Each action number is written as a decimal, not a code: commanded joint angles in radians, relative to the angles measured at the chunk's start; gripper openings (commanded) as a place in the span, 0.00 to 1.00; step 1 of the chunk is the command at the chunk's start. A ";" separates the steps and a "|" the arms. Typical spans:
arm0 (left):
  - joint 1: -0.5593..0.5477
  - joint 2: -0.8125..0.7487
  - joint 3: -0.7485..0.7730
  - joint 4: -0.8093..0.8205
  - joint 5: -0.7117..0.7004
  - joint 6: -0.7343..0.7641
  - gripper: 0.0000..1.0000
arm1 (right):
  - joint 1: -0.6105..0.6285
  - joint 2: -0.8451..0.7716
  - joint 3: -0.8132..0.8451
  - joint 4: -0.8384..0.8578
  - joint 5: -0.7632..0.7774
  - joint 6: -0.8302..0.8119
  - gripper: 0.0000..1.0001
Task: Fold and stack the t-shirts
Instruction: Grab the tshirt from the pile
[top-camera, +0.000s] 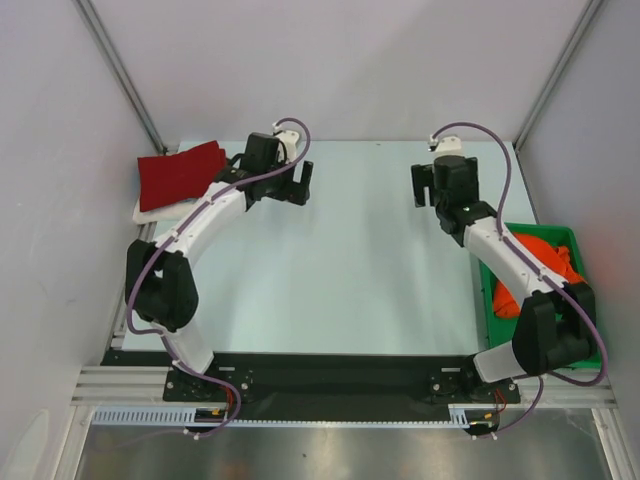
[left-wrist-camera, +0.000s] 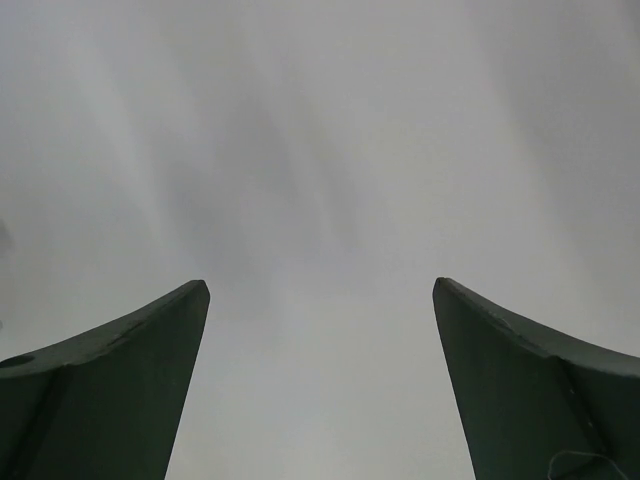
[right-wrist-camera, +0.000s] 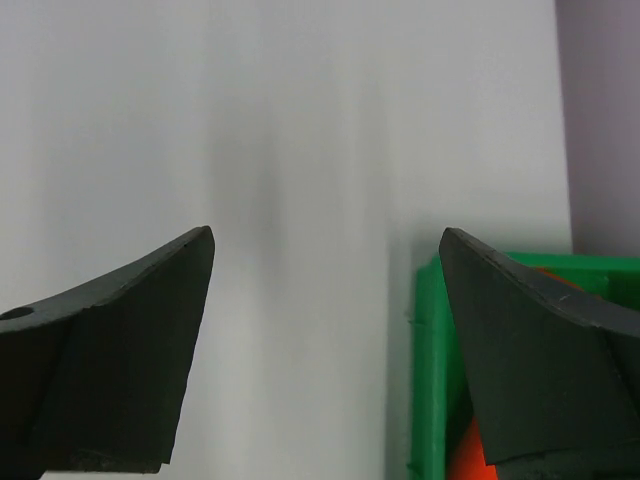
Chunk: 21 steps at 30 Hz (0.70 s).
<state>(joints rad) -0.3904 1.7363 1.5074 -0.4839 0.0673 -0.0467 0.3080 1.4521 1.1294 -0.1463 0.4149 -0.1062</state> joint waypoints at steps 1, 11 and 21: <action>-0.042 -0.072 0.010 0.013 -0.006 0.099 1.00 | -0.122 -0.094 -0.013 -0.070 0.022 -0.026 1.00; -0.053 -0.060 0.037 -0.031 0.025 0.134 1.00 | -0.589 -0.272 -0.016 -0.379 -0.303 -0.107 0.85; -0.053 -0.041 0.036 -0.032 0.029 0.154 1.00 | -0.673 -0.388 -0.158 -0.457 -0.194 -0.188 0.58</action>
<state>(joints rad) -0.4412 1.6989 1.5093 -0.5186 0.0849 0.0803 -0.3344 1.0851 1.0088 -0.5648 0.1871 -0.2581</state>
